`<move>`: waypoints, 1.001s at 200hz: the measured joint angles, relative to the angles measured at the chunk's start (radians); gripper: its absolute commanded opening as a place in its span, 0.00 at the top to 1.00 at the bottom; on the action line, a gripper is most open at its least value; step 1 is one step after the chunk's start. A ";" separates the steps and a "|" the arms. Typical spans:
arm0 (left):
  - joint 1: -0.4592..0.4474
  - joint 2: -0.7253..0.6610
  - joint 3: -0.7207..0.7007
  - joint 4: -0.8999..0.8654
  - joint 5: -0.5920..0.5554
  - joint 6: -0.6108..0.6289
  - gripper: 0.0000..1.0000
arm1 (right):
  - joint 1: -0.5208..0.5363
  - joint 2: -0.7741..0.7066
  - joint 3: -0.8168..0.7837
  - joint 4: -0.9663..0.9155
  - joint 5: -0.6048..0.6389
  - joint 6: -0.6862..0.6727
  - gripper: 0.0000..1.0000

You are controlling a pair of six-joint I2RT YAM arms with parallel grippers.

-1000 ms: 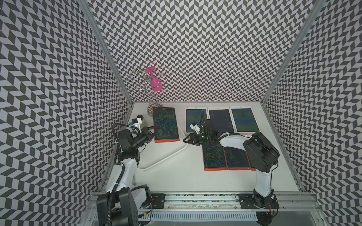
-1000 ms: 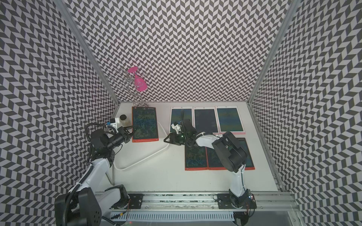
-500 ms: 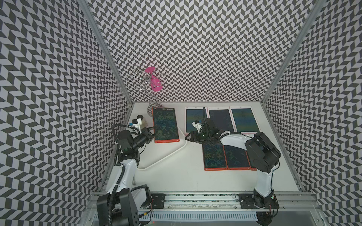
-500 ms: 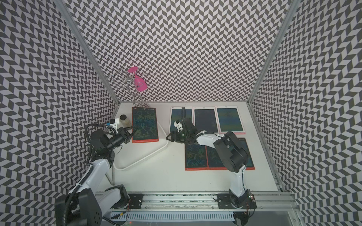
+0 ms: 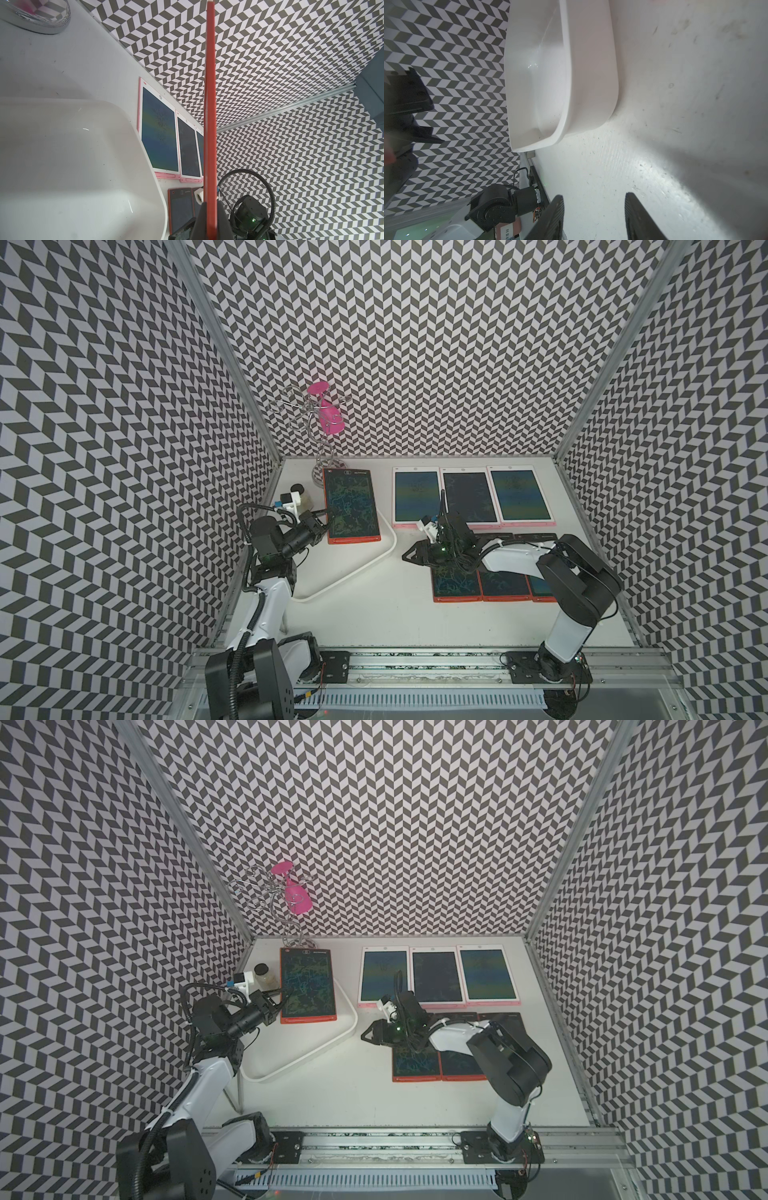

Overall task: Take out the writing tablet from the storage box
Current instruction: Adjust the storage box at the center of the board.

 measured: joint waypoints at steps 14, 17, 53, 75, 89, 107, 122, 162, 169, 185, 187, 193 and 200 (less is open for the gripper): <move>0.000 0.000 0.000 -0.004 0.000 0.003 1.00 | 0.012 0.022 0.001 0.029 -0.008 0.009 0.58; 0.000 0.000 0.000 -0.005 0.000 0.003 1.00 | 0.014 0.026 0.002 0.033 -0.009 0.011 0.59; 0.000 -0.001 0.000 -0.016 0.000 0.003 1.00 | 0.029 0.094 0.035 0.052 -0.022 0.025 0.65; 0.000 -0.004 0.000 -0.023 0.000 0.003 1.00 | 0.029 0.141 0.093 0.051 -0.034 0.026 0.65; 0.000 -0.006 0.000 -0.029 0.000 0.004 1.00 | 0.029 0.169 0.135 0.051 -0.040 0.026 0.67; 0.000 -0.009 0.000 -0.034 0.001 0.004 1.00 | 0.029 0.205 0.189 0.051 -0.048 0.026 0.68; 0.000 -0.013 0.000 -0.039 0.002 0.004 1.00 | 0.029 0.237 0.232 0.048 -0.056 0.026 0.68; 0.000 -0.041 0.000 -0.053 0.007 0.005 1.00 | 0.028 0.314 0.348 0.019 -0.060 0.026 0.68; 0.000 -0.047 0.000 -0.055 0.008 0.007 1.00 | 0.027 0.328 0.370 0.016 -0.060 0.026 0.68; 0.000 -0.057 -0.003 -0.057 0.010 0.007 1.00 | 0.022 0.360 0.423 0.010 -0.060 0.026 0.68; 0.000 -0.058 -0.003 -0.057 0.010 0.008 1.00 | 0.021 0.364 0.429 0.008 -0.060 0.026 0.68; 0.000 -0.061 -0.006 -0.058 0.011 0.008 1.00 | 0.018 0.375 0.446 0.005 -0.061 0.026 0.68; 0.000 -0.064 -0.010 -0.058 0.012 0.008 1.00 | 0.015 0.385 0.463 0.002 -0.063 0.026 0.68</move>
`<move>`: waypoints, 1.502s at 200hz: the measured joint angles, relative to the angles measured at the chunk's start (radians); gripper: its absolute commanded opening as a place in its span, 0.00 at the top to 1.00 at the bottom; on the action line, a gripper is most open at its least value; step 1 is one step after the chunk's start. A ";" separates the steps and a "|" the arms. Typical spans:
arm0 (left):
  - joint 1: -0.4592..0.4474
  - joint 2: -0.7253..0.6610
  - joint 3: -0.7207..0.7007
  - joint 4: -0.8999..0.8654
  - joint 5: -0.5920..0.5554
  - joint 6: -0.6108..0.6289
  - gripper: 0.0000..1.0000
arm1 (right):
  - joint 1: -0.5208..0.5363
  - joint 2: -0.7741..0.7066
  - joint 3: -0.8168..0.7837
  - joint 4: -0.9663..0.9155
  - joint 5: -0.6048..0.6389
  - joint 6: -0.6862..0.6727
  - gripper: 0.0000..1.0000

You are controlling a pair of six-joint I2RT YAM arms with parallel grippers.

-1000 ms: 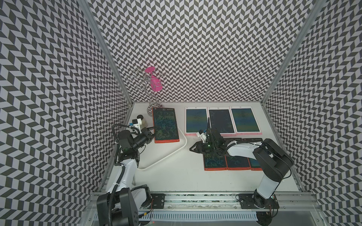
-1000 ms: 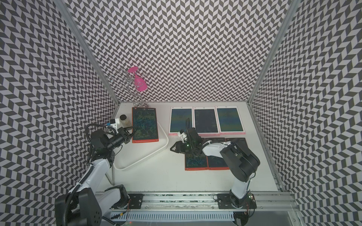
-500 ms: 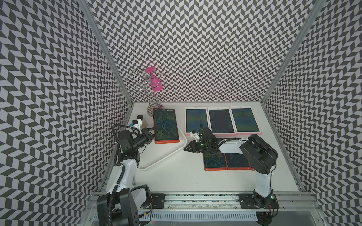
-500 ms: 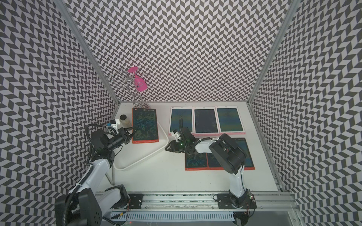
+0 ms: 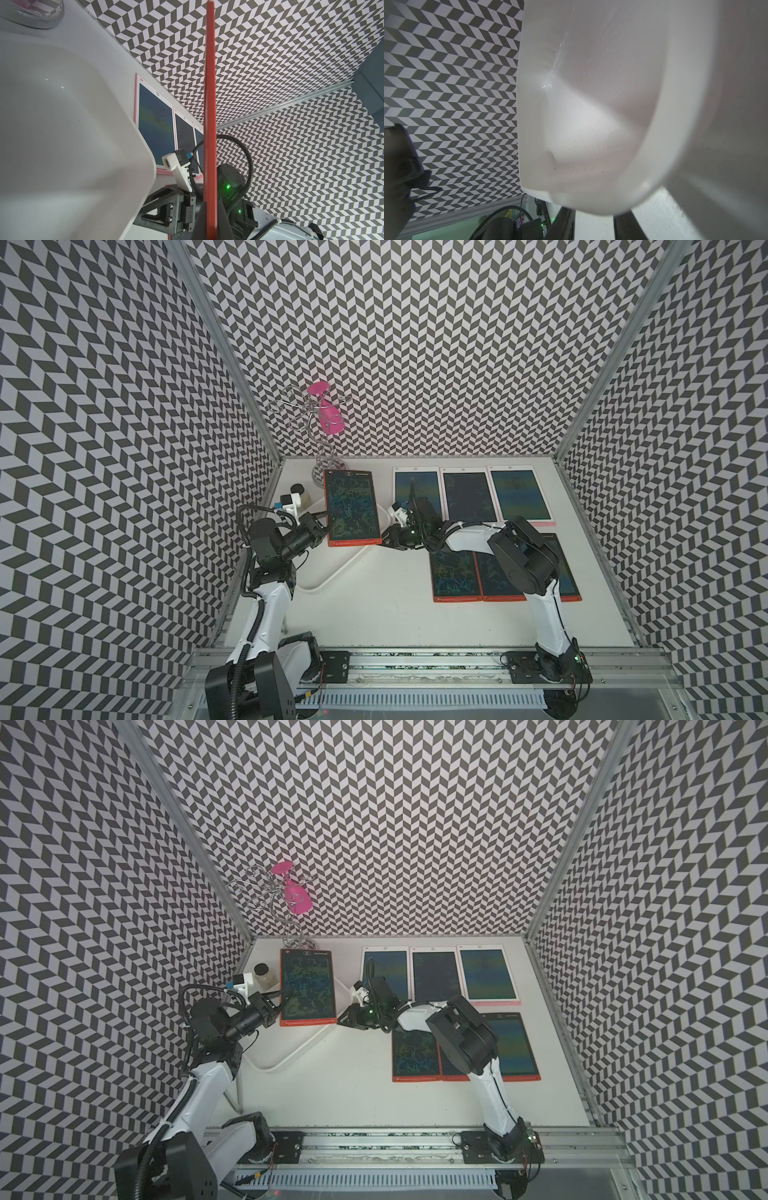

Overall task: Take out the writing tablet from the storage box
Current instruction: Adjust the storage box at the center of the board, then place the writing tablet at the center of the board.

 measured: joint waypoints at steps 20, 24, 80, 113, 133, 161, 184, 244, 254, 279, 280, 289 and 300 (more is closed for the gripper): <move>0.000 -0.007 -0.012 -0.007 0.001 0.001 1.00 | -0.016 0.036 0.051 -0.008 -0.010 0.000 0.68; 0.000 -0.008 -0.013 -0.008 0.001 0.002 1.00 | -0.020 0.043 0.061 -0.012 -0.013 0.000 0.68; 0.000 -0.012 -0.029 -0.026 0.002 0.007 1.00 | -0.080 0.156 0.246 -0.093 -0.033 -0.016 0.67; 0.000 -0.029 -0.034 -0.038 0.005 0.010 1.00 | -0.092 0.200 0.328 -0.123 -0.045 -0.017 0.65; 0.000 -0.038 -0.034 -0.045 0.005 0.015 1.00 | -0.090 0.210 0.352 -0.142 -0.055 -0.019 0.64; 0.000 -0.045 -0.034 -0.057 0.008 0.023 1.00 | -0.090 0.210 0.369 -0.177 -0.055 -0.040 0.62; 0.000 -0.059 -0.037 -0.076 0.009 0.033 1.00 | -0.100 0.194 0.352 -0.207 -0.037 -0.072 0.62; -0.118 -0.085 -0.039 -0.111 -0.022 0.065 1.00 | -0.200 -0.127 0.081 -0.323 0.023 -0.199 0.60; -0.161 -0.087 -0.039 -0.115 -0.039 0.071 1.00 | -0.231 -0.204 0.037 -0.338 0.032 -0.220 0.59; -0.265 -0.089 -0.039 -0.127 -0.092 0.087 1.00 | -0.320 -0.396 -0.082 -0.351 0.049 -0.263 0.59; -0.270 -0.089 -0.039 -0.128 -0.095 0.089 1.00 | -0.322 -0.401 -0.085 -0.351 0.049 -0.264 0.59; -0.299 -0.089 -0.039 -0.137 -0.114 0.099 1.00 | -0.357 -0.467 -0.130 -0.357 0.054 -0.274 0.59; -0.334 -0.089 -0.039 -0.150 -0.138 0.110 1.00 | -0.403 -0.540 -0.189 -0.359 0.057 -0.286 0.59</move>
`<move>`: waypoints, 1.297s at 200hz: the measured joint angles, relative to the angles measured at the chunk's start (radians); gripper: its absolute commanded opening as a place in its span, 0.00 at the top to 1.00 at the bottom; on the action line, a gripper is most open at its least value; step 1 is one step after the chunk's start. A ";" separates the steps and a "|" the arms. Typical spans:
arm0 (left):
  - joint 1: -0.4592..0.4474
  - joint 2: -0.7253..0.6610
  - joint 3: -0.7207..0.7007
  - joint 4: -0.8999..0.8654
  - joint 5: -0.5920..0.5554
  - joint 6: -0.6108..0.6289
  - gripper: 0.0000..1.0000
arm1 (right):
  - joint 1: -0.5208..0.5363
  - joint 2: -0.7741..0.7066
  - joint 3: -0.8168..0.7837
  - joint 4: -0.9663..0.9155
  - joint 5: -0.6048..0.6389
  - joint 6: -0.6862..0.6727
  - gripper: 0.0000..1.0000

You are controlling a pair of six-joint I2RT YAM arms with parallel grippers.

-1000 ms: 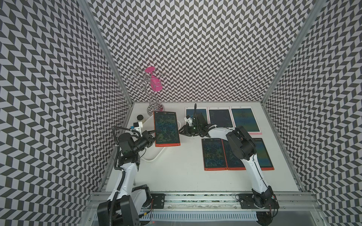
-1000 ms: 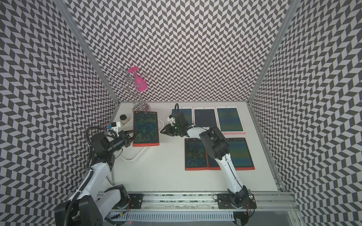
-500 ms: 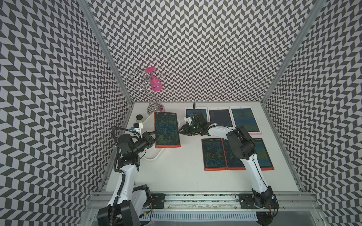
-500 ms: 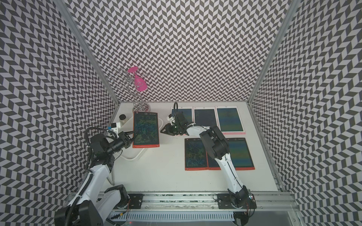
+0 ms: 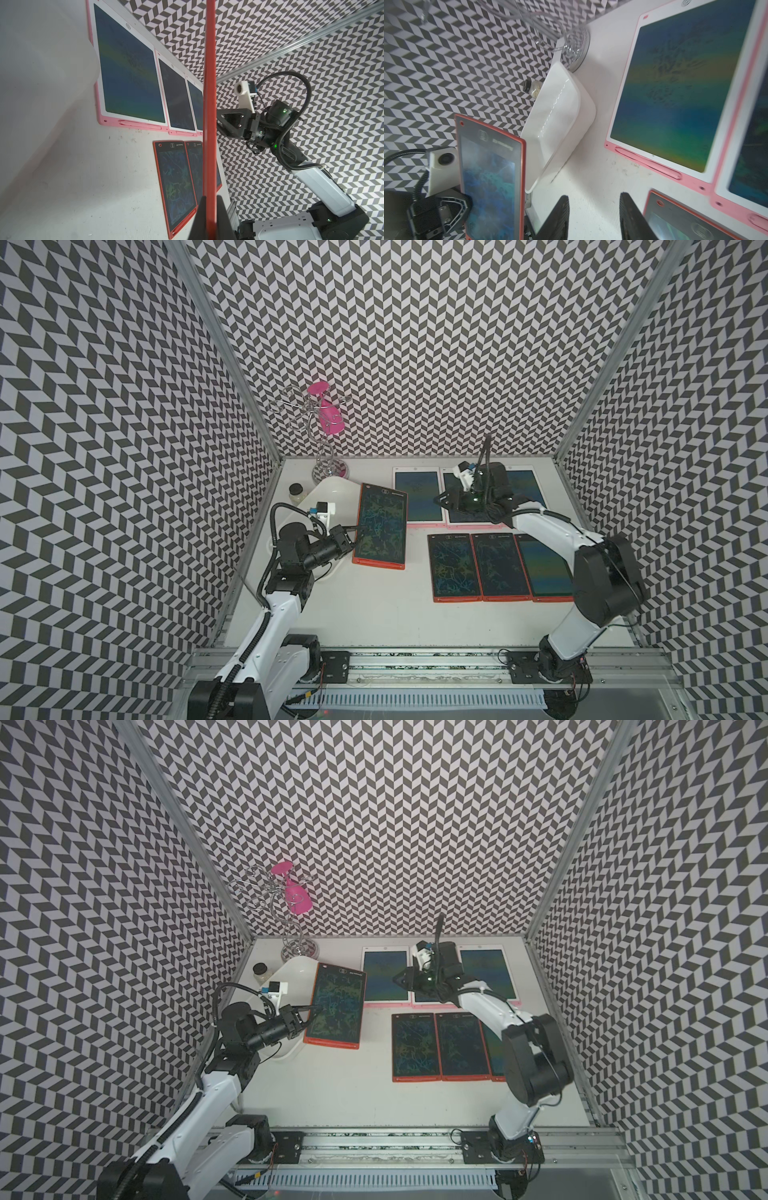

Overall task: Take out the writing tablet from the storage box
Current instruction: Place the writing tablet at the center of the board.

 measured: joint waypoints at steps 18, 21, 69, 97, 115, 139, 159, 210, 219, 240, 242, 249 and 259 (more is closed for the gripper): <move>-0.055 0.000 0.000 -0.025 -0.042 0.017 1.00 | -0.073 -0.104 -0.090 -0.019 0.005 -0.013 0.58; -0.063 0.000 0.000 -0.026 -0.048 0.018 1.00 | -0.086 -0.120 -0.105 -0.024 0.005 -0.017 0.58; -0.203 -0.014 -0.052 -0.036 -0.164 0.029 1.00 | -0.210 -0.284 -0.290 -0.049 0.008 -0.034 0.56; -0.261 -0.011 -0.123 -0.043 -0.232 0.036 1.00 | -0.250 -0.332 -0.373 -0.058 0.021 -0.047 0.56; -0.288 0.008 -0.152 -0.052 -0.273 0.041 1.00 | -0.266 -0.364 -0.423 -0.064 0.039 -0.048 0.56; -0.322 0.044 -0.178 -0.049 -0.315 0.045 1.00 | -0.280 -0.404 -0.475 -0.073 0.071 -0.048 0.54; -0.337 0.071 -0.210 -0.032 -0.340 0.043 1.00 | -0.291 -0.410 -0.486 -0.081 0.089 -0.053 0.52; -0.341 0.111 -0.223 0.012 -0.389 0.038 0.88 | -0.303 -0.416 -0.517 -0.077 0.141 -0.063 0.45; -0.341 0.127 -0.223 0.019 -0.394 0.035 0.87 | -0.303 -0.415 -0.522 -0.078 0.155 -0.064 0.44; -0.348 0.171 -0.223 0.044 -0.410 0.025 0.75 | -0.303 -0.415 -0.525 -0.077 0.183 -0.064 0.42; -0.350 0.176 -0.223 0.046 -0.411 0.026 0.73 | -0.303 -0.415 -0.525 -0.077 0.185 -0.064 0.42; -0.357 0.190 -0.223 0.050 -0.418 0.025 0.66 | -0.303 -0.415 -0.525 -0.077 0.190 -0.064 0.41; -0.370 0.209 -0.223 0.054 -0.426 0.011 0.60 | -0.303 -0.415 -0.525 -0.077 0.196 -0.066 0.41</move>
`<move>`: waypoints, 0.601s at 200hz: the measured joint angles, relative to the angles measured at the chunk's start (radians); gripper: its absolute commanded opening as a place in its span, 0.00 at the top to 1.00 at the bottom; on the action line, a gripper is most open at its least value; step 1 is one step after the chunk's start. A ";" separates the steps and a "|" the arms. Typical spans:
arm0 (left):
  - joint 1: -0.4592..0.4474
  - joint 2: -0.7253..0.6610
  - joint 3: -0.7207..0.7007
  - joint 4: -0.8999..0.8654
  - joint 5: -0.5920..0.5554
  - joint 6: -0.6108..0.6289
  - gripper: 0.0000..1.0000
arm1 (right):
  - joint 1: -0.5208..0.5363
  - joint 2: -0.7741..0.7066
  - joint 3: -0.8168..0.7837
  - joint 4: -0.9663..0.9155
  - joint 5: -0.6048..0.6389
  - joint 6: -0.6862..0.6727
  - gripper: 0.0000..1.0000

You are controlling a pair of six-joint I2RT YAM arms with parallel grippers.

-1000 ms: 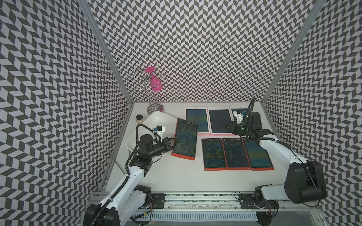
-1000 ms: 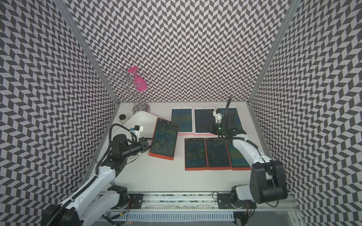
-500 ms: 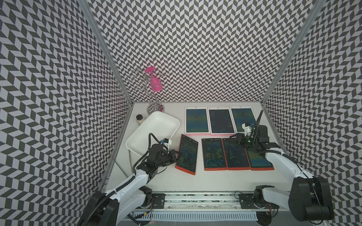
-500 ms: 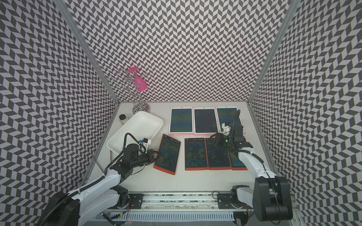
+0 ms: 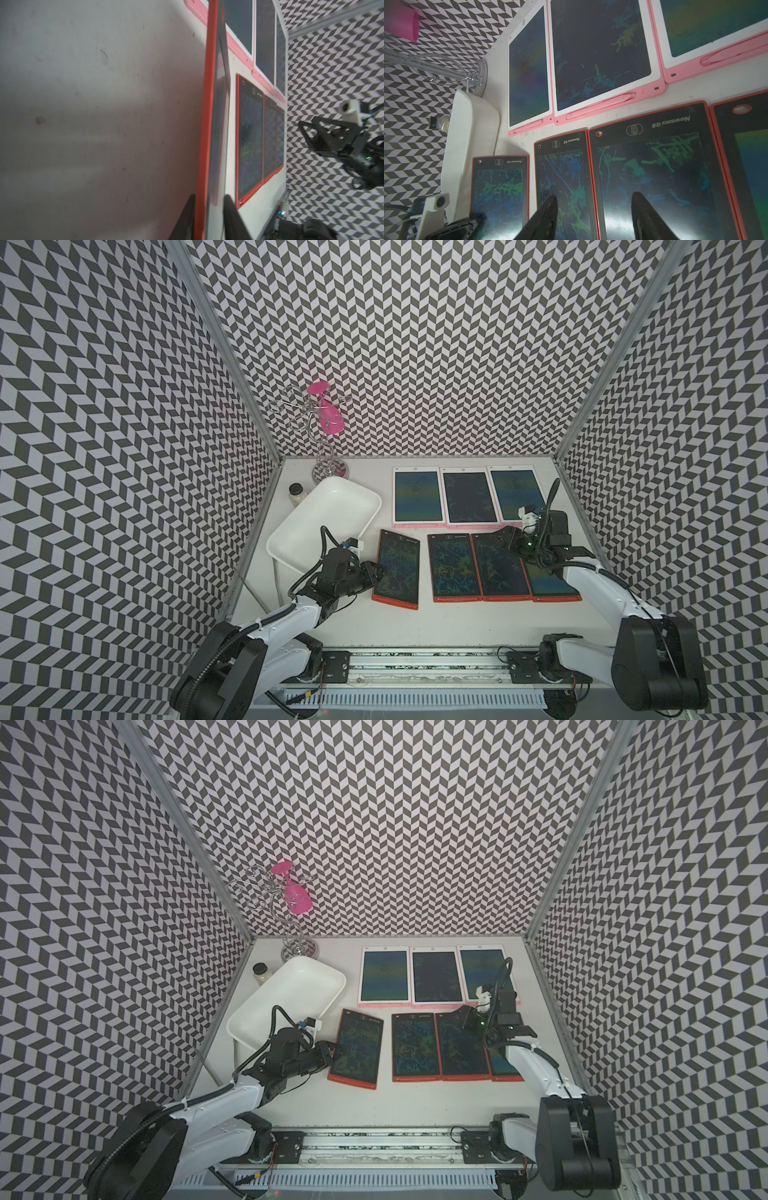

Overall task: Take out the writing tablet from the storage box
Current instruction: Place the writing tablet at the center of the board.

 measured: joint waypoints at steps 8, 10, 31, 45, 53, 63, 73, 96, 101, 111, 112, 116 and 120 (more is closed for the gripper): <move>-0.010 0.013 0.000 0.001 -0.008 -0.003 0.58 | 0.000 0.000 0.000 0.000 0.002 -0.002 0.41; -0.012 0.016 0.000 0.000 -0.009 -0.002 0.58 | 0.000 0.000 0.000 0.000 0.002 -0.002 0.41; -0.031 0.037 0.001 0.008 -0.026 -0.009 0.54 | 0.000 0.002 0.000 0.000 0.002 -0.009 0.41; -0.037 0.047 0.005 0.008 -0.037 -0.010 0.53 | 0.000 0.010 0.000 0.001 0.002 -0.016 0.41; -0.039 0.055 0.011 0.008 -0.044 -0.010 0.52 | 0.000 0.015 0.000 0.001 0.002 -0.019 0.41; -0.042 0.064 0.020 0.008 -0.053 -0.008 0.50 | 0.000 0.023 0.000 0.001 0.002 -0.023 0.41; -0.043 0.075 0.031 0.008 -0.060 -0.006 0.50 | 0.000 0.027 0.000 0.001 0.002 -0.025 0.41; -0.042 0.117 0.064 0.008 -0.069 0.005 0.46 | -0.001 0.029 0.000 0.001 0.003 -0.030 0.40; -0.043 0.129 0.074 0.008 -0.069 0.007 0.45 | -0.001 0.030 0.000 0.001 0.004 -0.031 0.40; -0.043 0.152 0.093 0.005 -0.069 0.015 0.42 | -0.001 0.031 0.000 0.000 0.008 -0.034 0.40; -0.043 0.155 0.096 0.004 -0.068 0.014 0.42 | -0.001 0.031 0.000 0.001 0.008 -0.034 0.40; -0.043 0.163 0.104 0.003 -0.069 0.018 0.41 | -0.001 0.031 0.000 0.000 0.010 -0.034 0.39; -0.043 0.171 0.112 0.001 -0.068 0.021 0.40 | -0.001 0.032 0.000 0.001 0.014 -0.035 0.38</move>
